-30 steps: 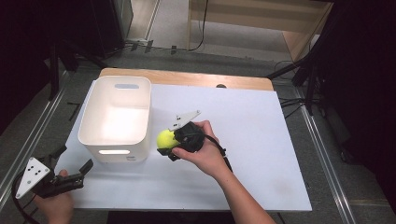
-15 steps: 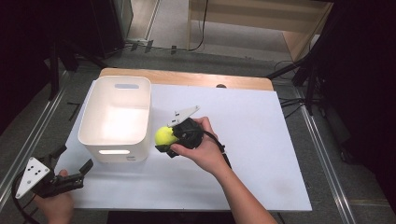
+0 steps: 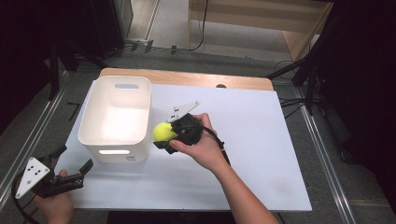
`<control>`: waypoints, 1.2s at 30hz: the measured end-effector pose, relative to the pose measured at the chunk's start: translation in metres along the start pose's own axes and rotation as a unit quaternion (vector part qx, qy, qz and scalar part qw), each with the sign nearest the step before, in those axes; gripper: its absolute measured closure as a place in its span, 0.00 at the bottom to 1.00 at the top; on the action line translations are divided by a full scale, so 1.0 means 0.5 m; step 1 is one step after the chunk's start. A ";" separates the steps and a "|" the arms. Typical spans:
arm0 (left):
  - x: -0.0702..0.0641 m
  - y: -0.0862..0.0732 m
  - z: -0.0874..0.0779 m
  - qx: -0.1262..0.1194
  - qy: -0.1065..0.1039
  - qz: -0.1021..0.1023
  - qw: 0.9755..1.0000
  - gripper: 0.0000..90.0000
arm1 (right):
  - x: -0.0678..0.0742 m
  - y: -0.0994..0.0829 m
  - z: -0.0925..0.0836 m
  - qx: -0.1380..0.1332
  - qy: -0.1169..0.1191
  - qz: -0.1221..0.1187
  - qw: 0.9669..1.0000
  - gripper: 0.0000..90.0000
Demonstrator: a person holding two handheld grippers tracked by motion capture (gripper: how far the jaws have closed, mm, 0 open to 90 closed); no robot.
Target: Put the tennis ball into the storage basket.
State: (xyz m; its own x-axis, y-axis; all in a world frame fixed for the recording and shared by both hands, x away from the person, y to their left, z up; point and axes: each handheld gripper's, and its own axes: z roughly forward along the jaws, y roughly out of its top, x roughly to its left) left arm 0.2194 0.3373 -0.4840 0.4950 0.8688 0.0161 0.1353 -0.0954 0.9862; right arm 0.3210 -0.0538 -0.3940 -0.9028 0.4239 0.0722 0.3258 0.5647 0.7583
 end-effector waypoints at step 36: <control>0.001 0.000 -0.001 0.001 0.000 0.000 1.000 0.00 | -0.006 0.055 -0.002 -0.003 0.014 -0.009 1.000 0.26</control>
State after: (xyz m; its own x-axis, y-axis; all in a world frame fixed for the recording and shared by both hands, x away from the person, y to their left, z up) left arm 0.2193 0.3381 -0.4838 0.4949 0.8688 0.0152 0.1367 -0.0952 0.9860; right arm 0.3324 -0.0404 -0.3728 -0.9159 0.3940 0.0761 0.3079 0.5685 0.7629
